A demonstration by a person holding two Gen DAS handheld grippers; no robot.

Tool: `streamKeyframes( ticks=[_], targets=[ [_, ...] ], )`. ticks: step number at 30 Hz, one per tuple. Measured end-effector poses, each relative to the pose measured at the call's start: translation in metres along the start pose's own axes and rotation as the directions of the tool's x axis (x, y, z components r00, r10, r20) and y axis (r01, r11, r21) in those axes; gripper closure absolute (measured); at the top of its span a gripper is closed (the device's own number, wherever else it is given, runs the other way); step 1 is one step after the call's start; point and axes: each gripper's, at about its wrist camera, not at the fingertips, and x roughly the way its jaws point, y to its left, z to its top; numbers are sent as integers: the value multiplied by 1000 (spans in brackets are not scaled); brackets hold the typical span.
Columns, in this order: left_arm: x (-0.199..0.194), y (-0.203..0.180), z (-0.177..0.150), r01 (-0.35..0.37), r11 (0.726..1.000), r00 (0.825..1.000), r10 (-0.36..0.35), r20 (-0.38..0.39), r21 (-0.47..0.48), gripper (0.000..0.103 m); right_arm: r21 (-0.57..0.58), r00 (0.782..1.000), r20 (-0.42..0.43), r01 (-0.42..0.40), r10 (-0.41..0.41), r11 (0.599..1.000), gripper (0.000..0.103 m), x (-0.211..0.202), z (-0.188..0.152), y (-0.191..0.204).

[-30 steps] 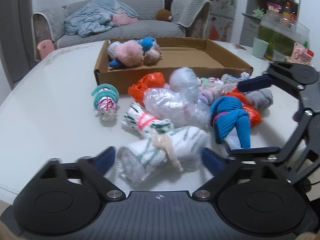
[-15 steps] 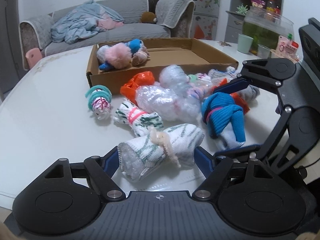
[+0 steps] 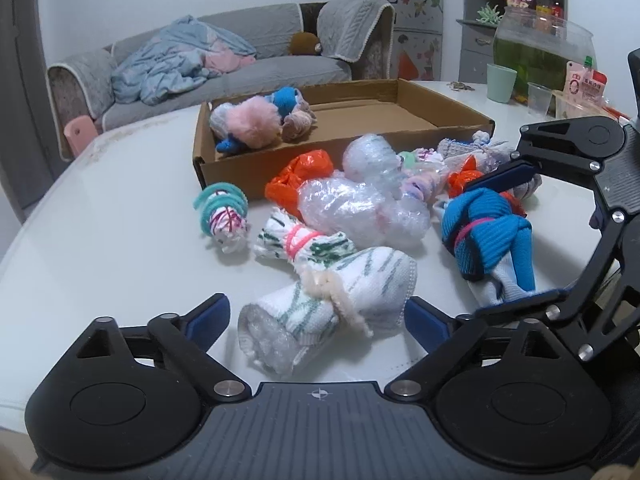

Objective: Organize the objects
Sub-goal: 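Grasp striped white sock bundle with left gripper while right grasps blue knit bundle, then lift both bundles and carry them over the box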

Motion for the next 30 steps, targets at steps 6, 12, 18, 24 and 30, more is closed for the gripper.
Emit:
streamKeyframes(
  ticks=[6, 12, 18, 24, 30],
  targets=[
    [11, 4, -1, 61, 998, 998, -61, -9, -1, 14, -14, 1000, -13, 25, -26, 1000, 10, 2, 0, 1],
    [7, 6, -1, 105, 994, 994, -105, -8, -5, 30, 19, 1000, -12, 14, -14, 1000, 14, 4, -2, -3],
    [-4, 5, -5, 152, 988, 988, -152, -11, -19, 34, 27, 1000, 11, -1, 1, 1000, 25, 1, -1, -1],
    [-22, 16, 11, 139, 989, 990, -137, 30, -59, 34, 48, 998, 61, 12, -15, 999, 26, -20, 9, -9],
    [-39, 43, 54, 71, 992, 994, -63, 85, -102, 34, 53, 989, 142, 34, -41, 998, 26, -54, 38, -33]
  ],
)
